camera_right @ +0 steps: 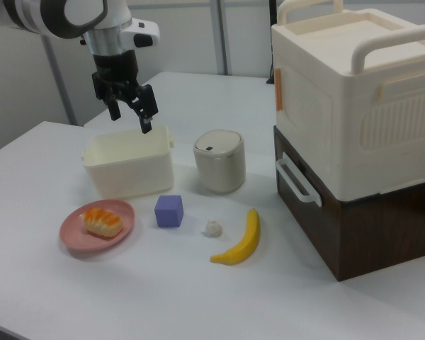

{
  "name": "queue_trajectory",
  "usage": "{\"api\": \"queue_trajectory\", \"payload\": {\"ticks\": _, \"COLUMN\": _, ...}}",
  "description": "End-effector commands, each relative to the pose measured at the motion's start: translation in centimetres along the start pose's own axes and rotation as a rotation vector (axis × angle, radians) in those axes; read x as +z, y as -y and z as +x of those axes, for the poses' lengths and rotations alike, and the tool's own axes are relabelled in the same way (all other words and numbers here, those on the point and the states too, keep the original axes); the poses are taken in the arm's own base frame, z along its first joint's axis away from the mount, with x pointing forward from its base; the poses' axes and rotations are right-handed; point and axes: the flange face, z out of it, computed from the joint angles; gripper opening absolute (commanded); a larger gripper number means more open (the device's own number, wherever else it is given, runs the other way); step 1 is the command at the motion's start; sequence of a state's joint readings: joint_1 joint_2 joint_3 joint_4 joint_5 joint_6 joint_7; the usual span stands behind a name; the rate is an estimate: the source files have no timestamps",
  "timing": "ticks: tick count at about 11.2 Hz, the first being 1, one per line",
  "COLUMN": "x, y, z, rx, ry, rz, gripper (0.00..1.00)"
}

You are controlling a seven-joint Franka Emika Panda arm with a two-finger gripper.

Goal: Put the bread on a plate

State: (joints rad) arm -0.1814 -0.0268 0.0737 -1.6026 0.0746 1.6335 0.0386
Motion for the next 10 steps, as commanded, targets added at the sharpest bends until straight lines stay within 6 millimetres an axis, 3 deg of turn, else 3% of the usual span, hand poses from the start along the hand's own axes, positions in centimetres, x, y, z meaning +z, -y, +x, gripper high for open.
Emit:
{"api": "queue_trajectory", "payload": {"ticks": 1, "x": -0.3, "y": 0.0, "z": -0.2, "rx": 0.009, "ry": -0.048, "rz": 0.018, "gripper": 1.00}}
{"api": "queue_trajectory", "payload": {"ticks": 6, "x": -1.9, "y": 1.0, "z": -0.4, "rx": 0.092, "ry": -0.076, "rz": 0.040, "gripper": 1.00}}
{"api": "queue_trajectory", "payload": {"ticks": 10, "x": -1.0, "y": 1.0, "z": 0.0, "rx": 0.089, "ry": -0.076, "rz": 0.044, "gripper": 1.00}}
